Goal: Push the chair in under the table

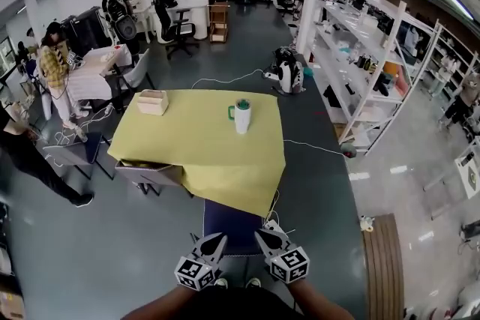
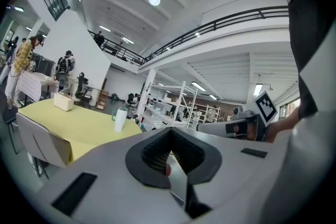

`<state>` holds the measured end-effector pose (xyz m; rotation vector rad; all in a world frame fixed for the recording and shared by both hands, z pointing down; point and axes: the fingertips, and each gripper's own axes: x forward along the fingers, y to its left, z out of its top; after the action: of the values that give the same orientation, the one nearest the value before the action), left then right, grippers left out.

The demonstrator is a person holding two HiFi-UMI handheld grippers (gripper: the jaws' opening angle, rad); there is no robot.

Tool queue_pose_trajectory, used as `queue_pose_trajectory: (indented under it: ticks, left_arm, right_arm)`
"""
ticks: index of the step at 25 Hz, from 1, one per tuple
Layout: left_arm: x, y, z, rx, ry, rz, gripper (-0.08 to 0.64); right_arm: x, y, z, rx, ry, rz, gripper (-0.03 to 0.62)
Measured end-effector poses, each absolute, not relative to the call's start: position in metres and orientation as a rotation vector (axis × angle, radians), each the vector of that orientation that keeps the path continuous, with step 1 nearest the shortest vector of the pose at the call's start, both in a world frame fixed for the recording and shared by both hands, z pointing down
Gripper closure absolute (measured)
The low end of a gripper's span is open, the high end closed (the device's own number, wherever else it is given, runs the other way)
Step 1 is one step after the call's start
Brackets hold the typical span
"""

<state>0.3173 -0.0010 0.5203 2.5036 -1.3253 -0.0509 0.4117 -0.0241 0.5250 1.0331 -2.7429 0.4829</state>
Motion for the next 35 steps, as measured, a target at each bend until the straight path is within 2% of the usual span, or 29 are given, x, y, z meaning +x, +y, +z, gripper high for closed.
queue_pose_trajectory:
  ticks: [15, 35]
  left_arm:
    - [0.340, 0.005, 0.526, 2.510, -1.323, 0.053, 0.554]
    - [0.305, 0.035, 0.576, 2.503, -1.220, 0.151, 0.554]
  right_arm:
    - [0.432, -0.021, 0.536, 0.963, -2.764, 0.527, 0.578]
    - [0.396, -0.002, 0.570, 0.921, -2.714, 0.335, 0.578]
